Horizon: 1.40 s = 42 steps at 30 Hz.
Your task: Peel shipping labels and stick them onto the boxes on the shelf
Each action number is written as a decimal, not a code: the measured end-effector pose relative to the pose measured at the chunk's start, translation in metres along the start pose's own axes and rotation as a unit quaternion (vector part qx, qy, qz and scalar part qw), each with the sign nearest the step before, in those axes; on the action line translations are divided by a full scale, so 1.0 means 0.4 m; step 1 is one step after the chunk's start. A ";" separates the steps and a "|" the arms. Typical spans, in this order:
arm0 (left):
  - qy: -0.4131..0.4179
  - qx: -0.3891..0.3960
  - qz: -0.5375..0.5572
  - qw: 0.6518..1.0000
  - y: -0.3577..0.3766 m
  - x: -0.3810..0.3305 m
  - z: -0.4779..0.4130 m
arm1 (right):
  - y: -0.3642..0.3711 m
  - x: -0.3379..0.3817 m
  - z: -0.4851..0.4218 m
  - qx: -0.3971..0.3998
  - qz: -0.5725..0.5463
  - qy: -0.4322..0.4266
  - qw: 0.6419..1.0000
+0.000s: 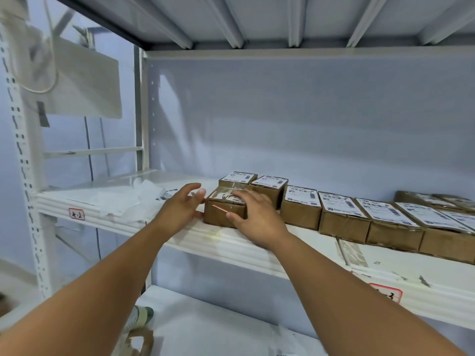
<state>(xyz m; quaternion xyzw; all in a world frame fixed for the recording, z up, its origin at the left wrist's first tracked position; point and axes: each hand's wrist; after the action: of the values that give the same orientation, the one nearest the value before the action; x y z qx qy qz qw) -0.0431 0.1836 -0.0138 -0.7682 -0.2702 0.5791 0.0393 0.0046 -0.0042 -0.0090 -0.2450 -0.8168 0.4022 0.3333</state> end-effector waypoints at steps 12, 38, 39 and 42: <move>0.035 -0.053 -0.390 0.919 -0.021 0.085 -0.152 | 0.016 -0.019 -0.020 -0.010 -0.081 -0.005 0.997; 0.092 -0.285 -0.120 0.947 -0.020 0.053 -0.089 | 0.010 -0.016 -0.014 -0.033 -0.105 0.004 0.994; 0.072 -0.313 -0.065 0.945 -0.016 0.031 -0.083 | 0.010 -0.015 -0.014 -0.033 -0.107 0.004 0.994; 0.046 -0.344 0.106 0.932 0.015 -0.045 -0.079 | 0.006 -0.013 -0.010 -0.053 -0.115 0.003 0.992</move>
<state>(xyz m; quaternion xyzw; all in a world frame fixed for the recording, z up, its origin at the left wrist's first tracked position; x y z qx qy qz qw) -0.0154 0.1783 0.0099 -0.7849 -0.3675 0.4153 -0.2765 0.0111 -0.0042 -0.0111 -0.1682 -0.8588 0.3166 0.3660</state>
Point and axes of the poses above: each hand's wrist, its own z-axis away from the middle knuckle, its own y-axis out of the palm, x = y × z, and after that the axes turned 3 degrees about x, right-handed
